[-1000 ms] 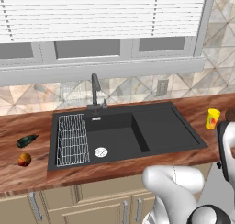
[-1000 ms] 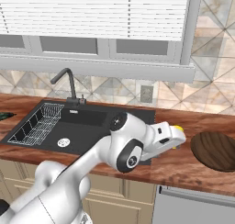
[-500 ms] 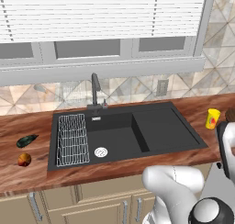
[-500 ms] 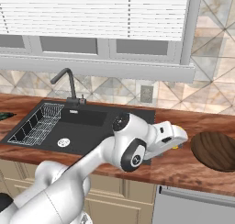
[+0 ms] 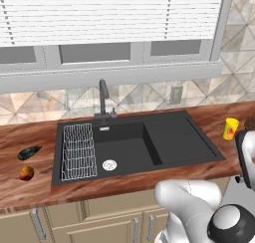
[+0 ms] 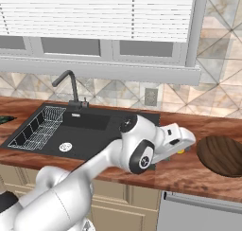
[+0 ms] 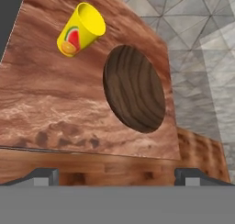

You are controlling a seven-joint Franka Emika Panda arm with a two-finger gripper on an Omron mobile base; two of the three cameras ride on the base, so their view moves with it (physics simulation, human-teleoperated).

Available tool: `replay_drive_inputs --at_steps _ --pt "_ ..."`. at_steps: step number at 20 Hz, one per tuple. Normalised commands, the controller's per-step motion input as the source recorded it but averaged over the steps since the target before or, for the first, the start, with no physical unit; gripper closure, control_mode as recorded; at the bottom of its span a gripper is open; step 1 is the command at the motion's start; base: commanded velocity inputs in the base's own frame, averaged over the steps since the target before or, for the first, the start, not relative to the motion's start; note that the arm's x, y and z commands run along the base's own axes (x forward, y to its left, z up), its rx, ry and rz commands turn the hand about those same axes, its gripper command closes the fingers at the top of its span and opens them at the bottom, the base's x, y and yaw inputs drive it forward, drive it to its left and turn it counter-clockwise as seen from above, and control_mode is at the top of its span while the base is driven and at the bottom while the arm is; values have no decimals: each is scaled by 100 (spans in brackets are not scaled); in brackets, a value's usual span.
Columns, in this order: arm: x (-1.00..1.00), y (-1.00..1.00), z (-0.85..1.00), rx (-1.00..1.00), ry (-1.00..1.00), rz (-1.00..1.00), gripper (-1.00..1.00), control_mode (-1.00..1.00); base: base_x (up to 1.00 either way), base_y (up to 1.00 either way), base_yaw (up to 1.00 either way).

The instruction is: Remove the eggplant and peach from the sink. Then move the bowl and cup from the counter to the sink for washing.

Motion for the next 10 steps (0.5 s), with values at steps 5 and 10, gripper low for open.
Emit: replay_drive_inputs --at_steps 5,10 --pt "9 -4 -8 0 7 0 -100 -100 0 0 0" --pt "10 -4 -11 0 7 0 -100 -100 0 0 0"
